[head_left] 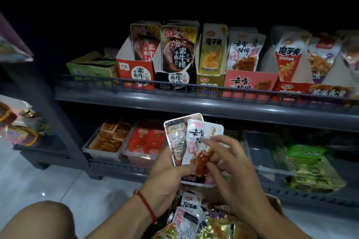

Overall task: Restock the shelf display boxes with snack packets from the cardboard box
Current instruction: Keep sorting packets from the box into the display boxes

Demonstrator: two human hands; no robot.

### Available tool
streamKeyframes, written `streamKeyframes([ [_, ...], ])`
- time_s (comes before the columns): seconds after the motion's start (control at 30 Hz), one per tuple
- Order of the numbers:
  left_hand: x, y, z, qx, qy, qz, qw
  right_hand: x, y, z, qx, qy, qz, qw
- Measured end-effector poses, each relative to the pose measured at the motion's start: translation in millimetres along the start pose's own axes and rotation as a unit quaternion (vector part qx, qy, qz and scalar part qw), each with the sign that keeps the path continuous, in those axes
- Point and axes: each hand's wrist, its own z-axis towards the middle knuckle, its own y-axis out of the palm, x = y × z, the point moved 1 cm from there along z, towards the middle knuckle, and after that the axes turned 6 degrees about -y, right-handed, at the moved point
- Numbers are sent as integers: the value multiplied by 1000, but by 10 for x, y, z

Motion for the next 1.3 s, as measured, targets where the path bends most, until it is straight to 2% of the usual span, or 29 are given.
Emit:
streamKeyframes([
  [0.07, 18, -8, -10, 27, 5, 33, 999, -2, -84, 85, 30, 45, -17, 998],
  [0.13, 26, -17, -10, 30, 8, 53, 998, 9, -163, 160, 28, 79, -45, 995],
  [0.27, 99, 20, -63, 37, 29, 95, 994, 27, -304, 248, -29, 149, 96, 984],
  [0.43, 270, -9, -84, 25, 41, 73, 996, 51, -651, 372, -6, 178, 78, 981],
  [0.53, 371, -62, -50, 45, 62, 30, 997, -66, -1031, 642, 36, 150, 61, 986],
  [0.63, 469, -118, -16, 55, 86, 17, 995, -245, -1495, 1101, 121, 74, -52, 989],
  [0.7, 510, -132, 2, 50, 94, 15, 994, -356, -1707, 1413, 178, 6, -132, 975],
  [0.8, 548, -125, 3, 50, 98, 5, 994, -387, -1806, 1820, 215, -1, -175, 961],
  [0.87, 542, -127, 16, 50, 93, -1, 994, -306, -1787, 2065, 189, 6, -212, 959],
  [0.97, 530, -143, 48, 52, 80, -7, 995, -48, -1670, 2331, 83, 39, -286, 954],
  [1.07, 533, -140, 57, 45, 71, -8, 996, 209, -1495, 2432, 1, 84, -312, 946],
  [1.2, 556, -161, 68, 38, 70, -10, 997, 332, -1340, 2502, 17, 86, -315, 945],
  [1.3, 567, -194, 83, 33, 72, -5, 997, 363, -1293, 2540, 25, 52, -383, 922],
])
